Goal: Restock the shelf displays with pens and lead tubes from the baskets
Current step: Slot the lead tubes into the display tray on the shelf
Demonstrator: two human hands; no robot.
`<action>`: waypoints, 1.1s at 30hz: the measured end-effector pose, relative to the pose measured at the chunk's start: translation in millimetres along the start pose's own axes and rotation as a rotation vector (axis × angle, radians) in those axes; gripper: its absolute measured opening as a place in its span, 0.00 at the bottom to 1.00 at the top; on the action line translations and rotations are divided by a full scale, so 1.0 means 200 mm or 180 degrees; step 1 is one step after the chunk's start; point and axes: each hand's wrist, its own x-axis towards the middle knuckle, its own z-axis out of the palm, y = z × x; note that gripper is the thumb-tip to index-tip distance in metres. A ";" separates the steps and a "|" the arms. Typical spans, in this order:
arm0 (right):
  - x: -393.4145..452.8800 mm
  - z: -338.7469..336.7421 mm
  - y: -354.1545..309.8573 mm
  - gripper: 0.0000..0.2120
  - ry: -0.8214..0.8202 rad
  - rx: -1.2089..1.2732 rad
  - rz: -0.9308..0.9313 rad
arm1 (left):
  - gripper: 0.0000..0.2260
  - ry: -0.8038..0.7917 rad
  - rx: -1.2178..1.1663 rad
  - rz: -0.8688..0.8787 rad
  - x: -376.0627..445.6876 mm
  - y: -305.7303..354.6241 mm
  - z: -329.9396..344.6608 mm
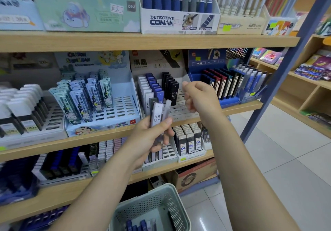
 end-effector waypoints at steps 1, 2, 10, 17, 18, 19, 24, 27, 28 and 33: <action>-0.03 -0.02 -0.02 0.09 -0.0315 -0.0002 0.0034 | 0.15 -0.0050 -0.0079 0.0007 0.00 0.00 0.00; -0.06 -0.03 -0.03 0.10 -0.0663 -0.0005 0.0090 | 0.14 -0.0101 -0.0153 0.0008 -0.01 0.01 0.01; -0.14 -0.02 0.00 0.04 -0.1548 0.0232 0.0080 | 0.11 -0.0183 -0.0146 -0.0038 -0.07 0.03 0.00; -0.13 -0.04 -0.01 0.05 -0.1557 0.0981 0.0117 | 0.19 -0.0003 -0.0571 -0.0117 -0.08 0.04 -0.04; -0.13 -0.04 -0.01 0.06 -0.1627 0.1051 0.0135 | 0.19 -0.0024 -0.0637 -0.0128 -0.08 0.05 -0.05; -0.13 -0.04 0.00 0.07 -0.1679 0.1113 0.0159 | 0.20 -0.0055 -0.0674 -0.0131 -0.08 0.05 -0.05; -0.14 0.01 0.00 0.14 -0.1654 0.1279 0.0250 | 0.12 0.0082 -0.0582 -0.0087 -0.08 0.05 -0.04; -0.15 0.02 0.00 0.18 -0.1500 0.1028 0.0270 | 0.07 0.0482 -0.0324 -0.0031 -0.07 0.04 -0.03; -0.15 0.03 0.00 0.16 -0.1461 0.0958 0.0277 | 0.08 0.0619 -0.0212 -0.0003 -0.07 0.04 -0.03; -0.15 0.02 -0.01 0.10 -0.1215 0.1077 0.0330 | 0.07 0.0885 -0.0015 0.0116 -0.07 0.05 -0.02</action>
